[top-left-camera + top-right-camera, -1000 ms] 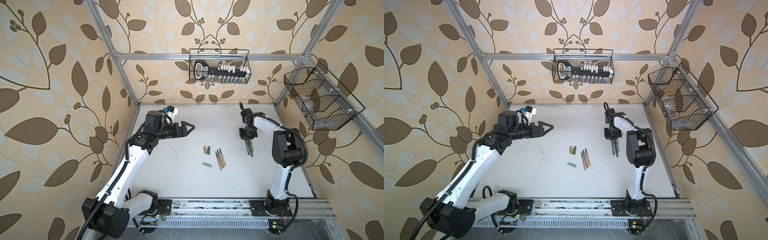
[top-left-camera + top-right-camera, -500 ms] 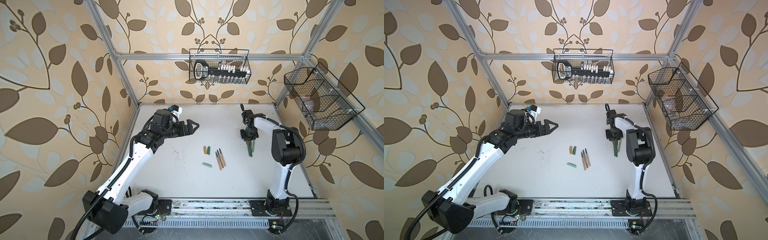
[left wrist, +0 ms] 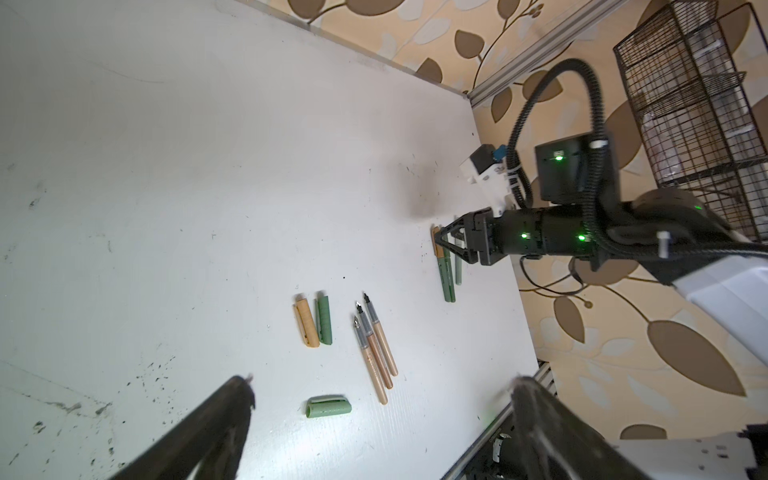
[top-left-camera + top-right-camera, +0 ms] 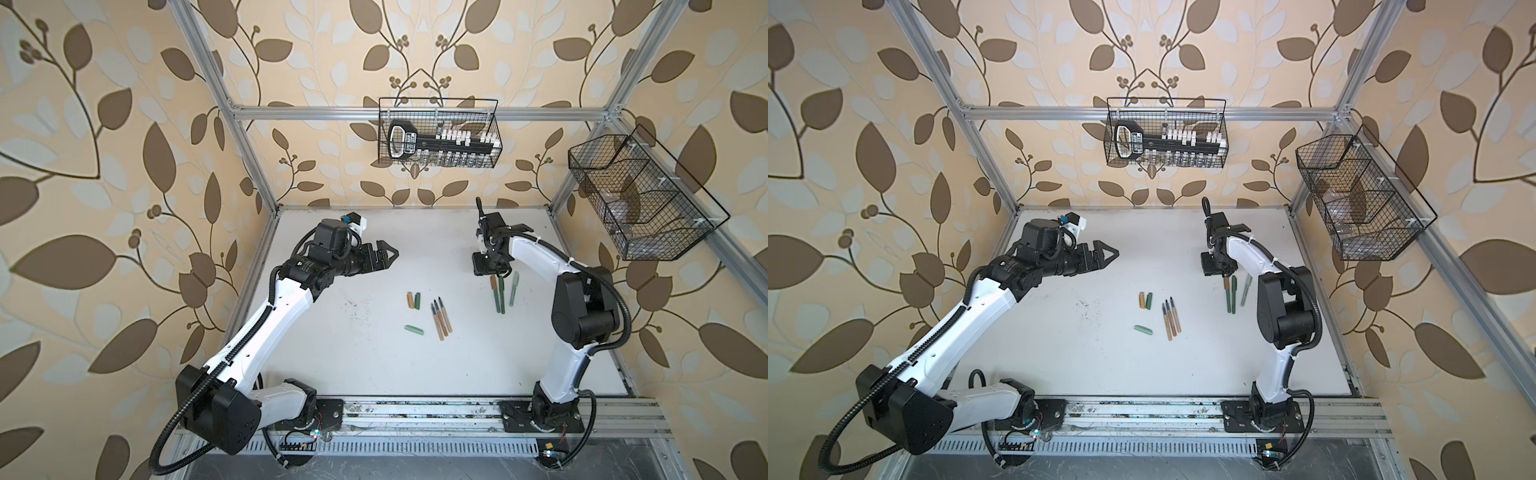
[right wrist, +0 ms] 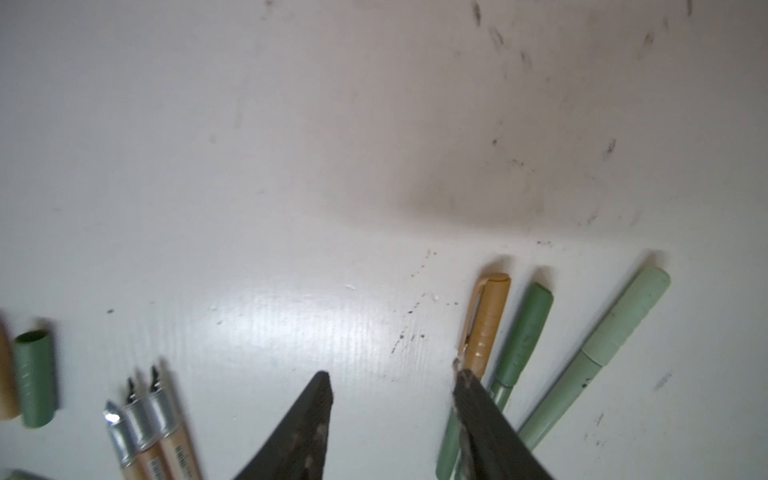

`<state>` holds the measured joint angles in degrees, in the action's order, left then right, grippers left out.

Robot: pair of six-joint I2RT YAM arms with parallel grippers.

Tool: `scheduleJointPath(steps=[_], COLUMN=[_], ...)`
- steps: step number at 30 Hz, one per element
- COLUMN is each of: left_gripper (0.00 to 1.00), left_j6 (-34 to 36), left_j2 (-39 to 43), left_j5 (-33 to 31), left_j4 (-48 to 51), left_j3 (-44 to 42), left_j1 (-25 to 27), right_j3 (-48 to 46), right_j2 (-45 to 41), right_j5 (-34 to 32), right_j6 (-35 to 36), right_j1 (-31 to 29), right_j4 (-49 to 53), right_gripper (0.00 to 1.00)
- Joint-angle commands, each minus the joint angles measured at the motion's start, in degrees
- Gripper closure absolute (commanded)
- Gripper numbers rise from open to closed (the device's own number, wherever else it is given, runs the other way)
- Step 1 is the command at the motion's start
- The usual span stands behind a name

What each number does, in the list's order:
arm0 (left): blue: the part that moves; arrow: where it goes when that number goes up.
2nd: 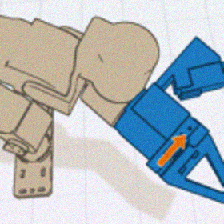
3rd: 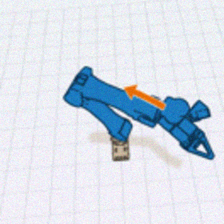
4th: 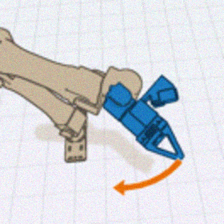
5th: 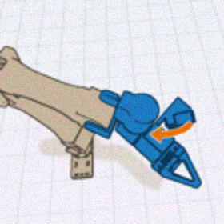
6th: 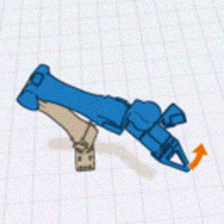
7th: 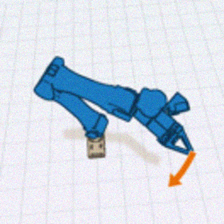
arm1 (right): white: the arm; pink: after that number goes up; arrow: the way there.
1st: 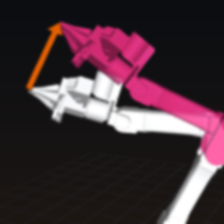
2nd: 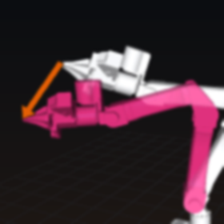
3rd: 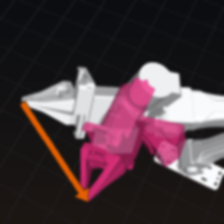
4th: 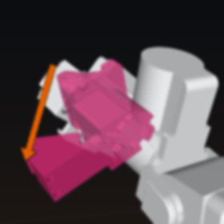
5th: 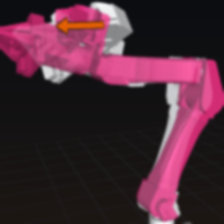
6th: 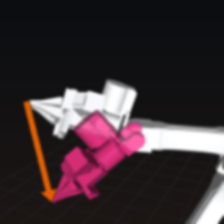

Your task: Insert the pens into the pen caps

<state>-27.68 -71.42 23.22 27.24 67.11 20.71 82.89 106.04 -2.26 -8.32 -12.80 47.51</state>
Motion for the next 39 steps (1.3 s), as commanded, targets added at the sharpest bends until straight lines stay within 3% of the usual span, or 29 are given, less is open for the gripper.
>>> scheduleJointPath(steps=[1, 7, 16, 24, 39], left_gripper=[0.01, 0.01, 0.01, 0.01, 0.01], left_j6=[3.77, 6.43, 6.67, 5.71, 0.35], left_j2=[-0.71, 0.95, 4.41, 6.36, 5.35], left_j5=[-2.74, -5.8, -9.73, -12.56, -18.18], left_j4=[2.39, 4.0, 5.73, 5.45, 0.54], left_j3=[0.82, -1.68, -7.78, -10.1, -11.83], left_j1=[0.47, 0.47, 0.47, 0.47, 0.47], right_j3=[-3.19, -5.93, -1.02, 0.46, -3.41], right_j2=[-3.37, -4.26, 4.3, 7.39, 2.04], right_j5=[5.66, 13.68, 15.25, 15.92, 13.93], right_j6=[-0.46, -7.19, -13.31, -14.71, -11.66], right_j1=[-2.77, -11.51, -21.2, -22.47, -23.63], right_j4=[-1.94, -6.8, -7.81, -8.89, -6.98], right_gripper=[0.47, 0.45, 0.46, 0.47, 0.49])
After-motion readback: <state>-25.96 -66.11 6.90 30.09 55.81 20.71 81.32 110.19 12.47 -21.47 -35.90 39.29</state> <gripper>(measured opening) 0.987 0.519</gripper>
